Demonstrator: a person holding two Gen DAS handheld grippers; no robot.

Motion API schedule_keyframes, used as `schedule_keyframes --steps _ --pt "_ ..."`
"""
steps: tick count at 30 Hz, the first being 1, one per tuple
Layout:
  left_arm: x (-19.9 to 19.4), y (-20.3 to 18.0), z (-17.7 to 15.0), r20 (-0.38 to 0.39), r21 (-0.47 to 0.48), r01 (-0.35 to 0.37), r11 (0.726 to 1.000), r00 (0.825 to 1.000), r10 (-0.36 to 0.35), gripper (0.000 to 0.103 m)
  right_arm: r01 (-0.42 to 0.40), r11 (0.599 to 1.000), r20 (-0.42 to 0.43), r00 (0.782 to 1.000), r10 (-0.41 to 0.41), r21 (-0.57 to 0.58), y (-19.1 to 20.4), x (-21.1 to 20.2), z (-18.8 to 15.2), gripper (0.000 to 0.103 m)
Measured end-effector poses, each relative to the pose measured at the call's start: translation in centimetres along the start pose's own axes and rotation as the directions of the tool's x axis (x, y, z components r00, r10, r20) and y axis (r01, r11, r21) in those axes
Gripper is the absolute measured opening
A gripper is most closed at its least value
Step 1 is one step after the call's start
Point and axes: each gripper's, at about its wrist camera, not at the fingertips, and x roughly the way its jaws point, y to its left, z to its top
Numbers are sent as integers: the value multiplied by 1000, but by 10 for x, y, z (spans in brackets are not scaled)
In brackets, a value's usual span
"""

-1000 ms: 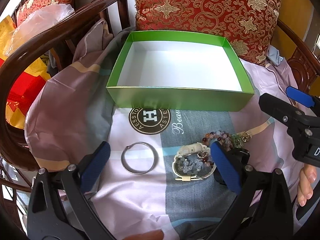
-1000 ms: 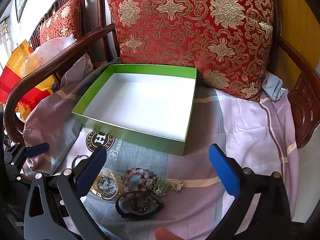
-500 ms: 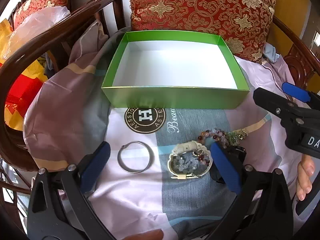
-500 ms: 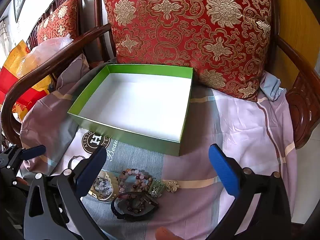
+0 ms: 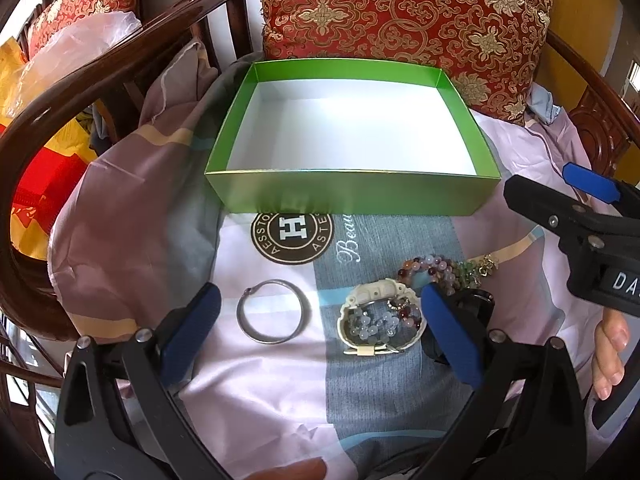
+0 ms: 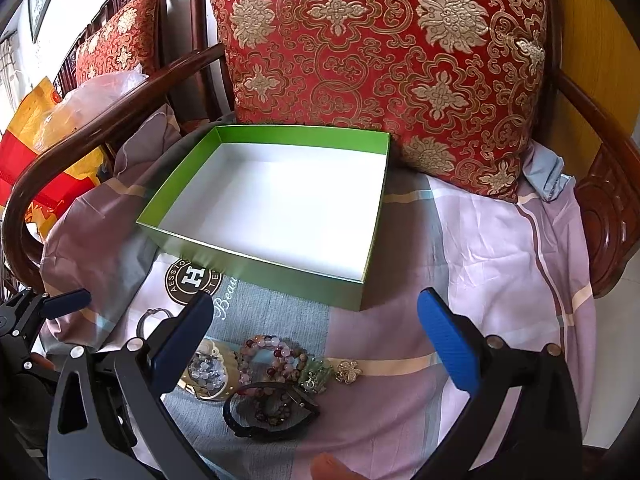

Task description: Organize jewelry

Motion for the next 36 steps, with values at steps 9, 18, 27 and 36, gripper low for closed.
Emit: schedule_keyframes --steps 9,18,27,36 --pt "0 0 -2 -1 0 3 1000 1000 -3 101 1 1000 -1 1000 -1 0 0 0 -1 102" --pt "2 -1 -2 -8 1 4 1000 1000 -4 101 -4 1000 -8 1000 4 -2 1 2 -2 102" --pt "3 -2 -3 -11 1 5 1000 1000 -5 101 -8 1000 -9 1000 8 -4 2 3 -3 102" --pt "5 -3 -6 -15 3 6 1000 1000 -6 101 -10 1000 -11 1000 10 -6 3 3 -4 102"
